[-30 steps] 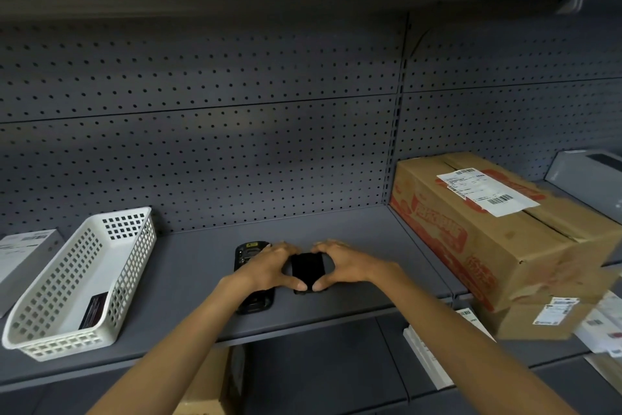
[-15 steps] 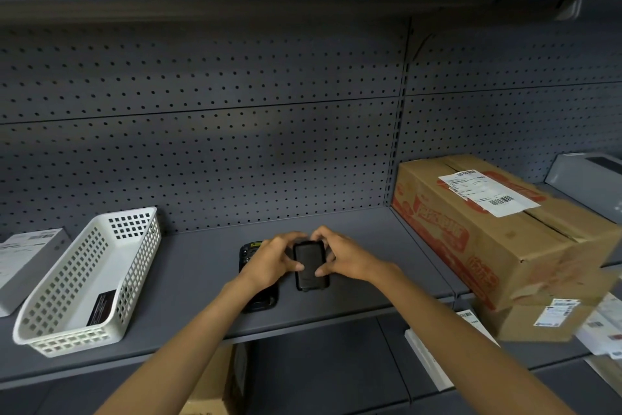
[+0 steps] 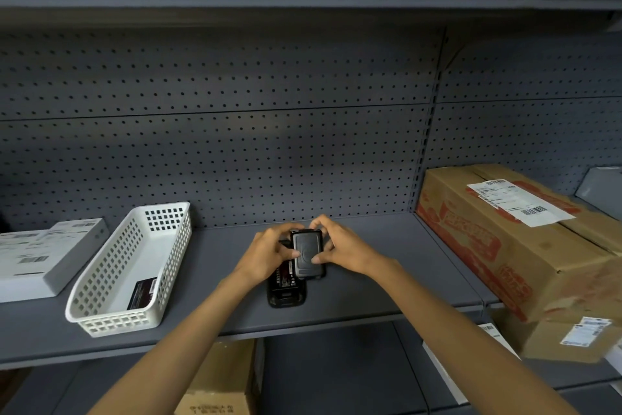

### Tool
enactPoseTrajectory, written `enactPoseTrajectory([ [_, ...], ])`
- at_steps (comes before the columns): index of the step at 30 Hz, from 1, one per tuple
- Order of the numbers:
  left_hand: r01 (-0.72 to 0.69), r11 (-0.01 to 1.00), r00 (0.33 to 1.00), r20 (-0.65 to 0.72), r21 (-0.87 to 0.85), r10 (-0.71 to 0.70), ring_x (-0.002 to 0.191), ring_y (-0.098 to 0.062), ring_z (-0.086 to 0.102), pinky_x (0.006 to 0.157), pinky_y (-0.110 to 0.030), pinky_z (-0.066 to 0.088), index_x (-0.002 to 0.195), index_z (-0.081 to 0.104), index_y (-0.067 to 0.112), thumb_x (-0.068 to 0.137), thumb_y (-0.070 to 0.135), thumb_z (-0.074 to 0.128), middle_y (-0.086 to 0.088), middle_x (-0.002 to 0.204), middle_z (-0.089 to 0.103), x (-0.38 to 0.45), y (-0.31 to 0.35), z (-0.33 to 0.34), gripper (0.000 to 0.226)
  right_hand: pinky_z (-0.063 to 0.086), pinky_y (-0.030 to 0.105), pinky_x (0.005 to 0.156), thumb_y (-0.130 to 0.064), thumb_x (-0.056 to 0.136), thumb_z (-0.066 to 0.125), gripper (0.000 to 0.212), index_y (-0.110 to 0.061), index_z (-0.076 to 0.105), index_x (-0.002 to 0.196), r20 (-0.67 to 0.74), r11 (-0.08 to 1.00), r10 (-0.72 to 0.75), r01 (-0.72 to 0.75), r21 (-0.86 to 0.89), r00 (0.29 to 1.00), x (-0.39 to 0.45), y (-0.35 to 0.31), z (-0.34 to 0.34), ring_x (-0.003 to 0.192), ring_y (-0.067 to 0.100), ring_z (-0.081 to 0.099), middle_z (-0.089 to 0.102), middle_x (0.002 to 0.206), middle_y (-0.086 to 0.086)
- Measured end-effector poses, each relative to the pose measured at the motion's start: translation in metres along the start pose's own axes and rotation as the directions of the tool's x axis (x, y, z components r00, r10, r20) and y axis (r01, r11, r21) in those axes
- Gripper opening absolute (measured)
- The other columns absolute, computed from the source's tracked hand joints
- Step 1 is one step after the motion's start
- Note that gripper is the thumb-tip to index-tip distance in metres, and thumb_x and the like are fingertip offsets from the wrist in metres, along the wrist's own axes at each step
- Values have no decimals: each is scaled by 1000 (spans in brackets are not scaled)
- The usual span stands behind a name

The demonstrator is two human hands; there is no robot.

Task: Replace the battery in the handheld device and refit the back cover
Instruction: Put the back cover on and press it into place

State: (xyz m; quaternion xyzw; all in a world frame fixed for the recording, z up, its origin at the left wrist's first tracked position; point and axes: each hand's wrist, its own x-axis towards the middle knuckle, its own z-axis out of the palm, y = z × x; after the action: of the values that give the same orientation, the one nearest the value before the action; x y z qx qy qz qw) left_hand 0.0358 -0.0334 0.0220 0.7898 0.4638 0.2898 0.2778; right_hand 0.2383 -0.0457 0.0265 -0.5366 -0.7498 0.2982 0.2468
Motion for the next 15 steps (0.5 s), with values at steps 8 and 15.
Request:
enactPoseTrajectory([
  [8,48,999,998,-30,-5,-48,65,-15,67,71,-13,48,123,59,26,80,11,77,1,105,60,-14,-18,-27,49,47,17,65,-3,81,75,52,-16,46,123,30,1000,-24,24,2,999,15,-21,19,67,4,56,46,101,-16],
  [15,67,998,997,-40,-10,-67,62,-5,65,67,-17,50,112,58,22,78,12,79,7,91,63,-22,-27,-38,42,52,21,70,-4,80,76,53,-15,44,121,44,1000,-31,31,1,999,21,-30,31,70,6,61,50,109,-7],
])
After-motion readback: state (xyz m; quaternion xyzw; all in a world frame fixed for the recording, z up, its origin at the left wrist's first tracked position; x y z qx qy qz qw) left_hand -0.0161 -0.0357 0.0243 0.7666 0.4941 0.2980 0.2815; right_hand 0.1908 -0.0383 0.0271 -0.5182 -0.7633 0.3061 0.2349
